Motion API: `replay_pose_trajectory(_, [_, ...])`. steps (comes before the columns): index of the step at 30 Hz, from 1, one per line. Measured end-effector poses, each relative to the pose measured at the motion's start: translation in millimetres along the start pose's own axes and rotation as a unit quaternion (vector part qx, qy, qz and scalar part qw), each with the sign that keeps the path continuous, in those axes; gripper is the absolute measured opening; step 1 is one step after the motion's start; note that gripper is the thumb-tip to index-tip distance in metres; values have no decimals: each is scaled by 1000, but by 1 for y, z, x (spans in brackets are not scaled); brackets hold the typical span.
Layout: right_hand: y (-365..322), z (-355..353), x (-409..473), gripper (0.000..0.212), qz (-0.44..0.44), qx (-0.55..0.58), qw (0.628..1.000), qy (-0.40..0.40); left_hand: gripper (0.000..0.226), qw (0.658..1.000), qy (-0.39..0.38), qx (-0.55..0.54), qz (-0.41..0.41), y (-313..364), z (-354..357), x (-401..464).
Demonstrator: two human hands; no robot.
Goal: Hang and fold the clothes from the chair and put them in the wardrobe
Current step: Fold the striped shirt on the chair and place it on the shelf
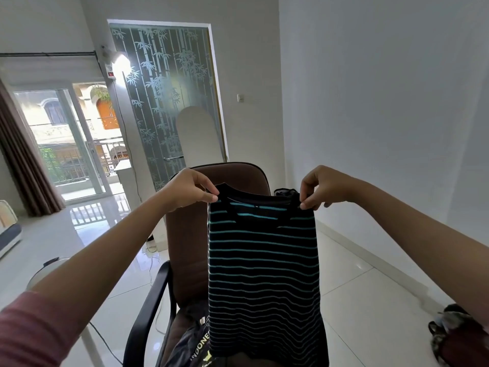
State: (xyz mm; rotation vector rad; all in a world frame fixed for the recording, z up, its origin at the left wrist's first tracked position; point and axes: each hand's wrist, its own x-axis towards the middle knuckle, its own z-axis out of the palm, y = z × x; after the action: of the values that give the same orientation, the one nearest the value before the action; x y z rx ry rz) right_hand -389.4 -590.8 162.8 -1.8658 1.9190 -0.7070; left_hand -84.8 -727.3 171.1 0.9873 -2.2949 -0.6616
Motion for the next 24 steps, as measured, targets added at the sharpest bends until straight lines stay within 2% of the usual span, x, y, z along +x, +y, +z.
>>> replay_pose_trajectory(4, [-3,3,-4,12,4,18,999,-39,11,1000,15,-25,12,-1,1,0])
replay_pose_trajectory(10, [-7,12,-5,12,9,26,998,-51,12,998,22,-46,33,-2,-3,3])
replay_pose_trajectory(14, [-7,21,-5,14,9,85,995,-57,13,997,30,-58,37,-5,-5,4])
replay_pose_trajectory(19, [-3,29,-2,18,-1,135,991,12,12,996,32,-79,31,-14,-8,2])
replay_pose_trajectory(24, [-6,26,1,23,-50,175,969,168,12,995,35,-83,35,-19,-12,-2])
